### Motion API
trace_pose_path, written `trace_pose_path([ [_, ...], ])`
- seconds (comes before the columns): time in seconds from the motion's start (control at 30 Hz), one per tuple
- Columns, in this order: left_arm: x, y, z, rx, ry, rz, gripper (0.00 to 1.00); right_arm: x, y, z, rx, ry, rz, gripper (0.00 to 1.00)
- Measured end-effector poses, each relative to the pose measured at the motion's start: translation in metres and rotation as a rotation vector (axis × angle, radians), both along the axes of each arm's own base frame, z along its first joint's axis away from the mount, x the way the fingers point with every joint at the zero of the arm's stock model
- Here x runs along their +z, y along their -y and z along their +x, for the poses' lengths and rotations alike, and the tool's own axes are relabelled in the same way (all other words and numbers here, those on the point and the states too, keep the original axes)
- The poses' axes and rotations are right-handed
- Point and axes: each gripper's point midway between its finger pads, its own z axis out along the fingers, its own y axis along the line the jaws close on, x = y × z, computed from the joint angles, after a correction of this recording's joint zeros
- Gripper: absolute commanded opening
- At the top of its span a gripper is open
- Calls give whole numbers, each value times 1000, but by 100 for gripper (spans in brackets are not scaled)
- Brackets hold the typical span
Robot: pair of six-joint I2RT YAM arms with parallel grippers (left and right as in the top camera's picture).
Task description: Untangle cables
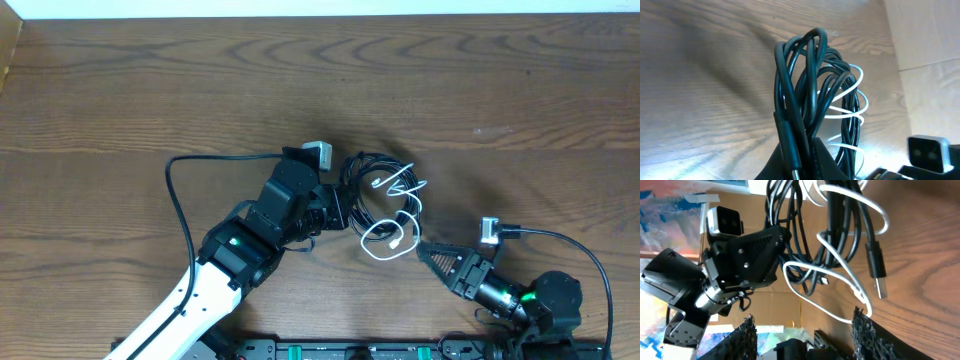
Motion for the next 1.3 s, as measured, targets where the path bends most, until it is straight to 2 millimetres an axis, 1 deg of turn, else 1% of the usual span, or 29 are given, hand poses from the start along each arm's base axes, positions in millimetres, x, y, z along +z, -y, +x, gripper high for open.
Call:
trace_pose_path([
  [0.1, 5, 5, -1, -7, -6, -38, 8, -9, 0, 0, -5, -12, -30, 58],
  [0.17, 8, 7, -1, -6, -11, -58, 8, -22, 3, 0, -27, -52, -67, 58],
  [0.27, 9, 8, -1, 15, -48, -89, 8, -34, 9, 4, -72, -75, -107, 57],
  [0.4, 10, 11, -6, 7, -81, -115, 7, -36, 15, 11, -113, -37, -150, 52],
  [0.47, 10, 13, -8, 8, -109, -136, 8, -37, 18, 14, -136, -16, -176, 47],
  [0.6, 14, 16, -8, 16, -125, -165, 7, -39, 23, 19, -163, 17, -218, 33],
  [0.67, 18, 18, -7, 21, -126, -190, 8, -45, 27, 21, -183, 22, -255, 25],
  [0.73, 26, 22, -4, 19, -113, -230, 7, -50, 34, 23, -215, 21, -302, 24],
  [0.83, 38, 27, -2, 2, -87, -278, 8, -53, 44, 30, -270, 49, -367, 24],
  [0.87, 41, 29, -3, -6, -88, -291, 7, -55, 51, 34, -308, 57, -399, 23],
  [0.97, 42, 31, -6, -26, -99, -300, 7, -58, 67, 43, -399, 65, -460, 23],
  [1.0, 43, 33, -8, -38, -103, -306, 8, -59, 72, 45, -428, 64, -477, 25],
  [1.1, 44, 35, -12, -68, -103, -312, 7, -60, 84, 50, -491, 64, -514, 35],
  [1.13, 45, 36, -13, -89, -85, -303, 7, -61, 88, 51, -513, 64, -528, 37],
  [1.2, 45, 36, -14, -131, -28, -270, 7, -61, 92, 52, -535, 64, -542, 40],
  [1.3, 43, 36, -14, -234, 132, -171, 7, -60, 90, 52, -527, 69, -538, 44],
])
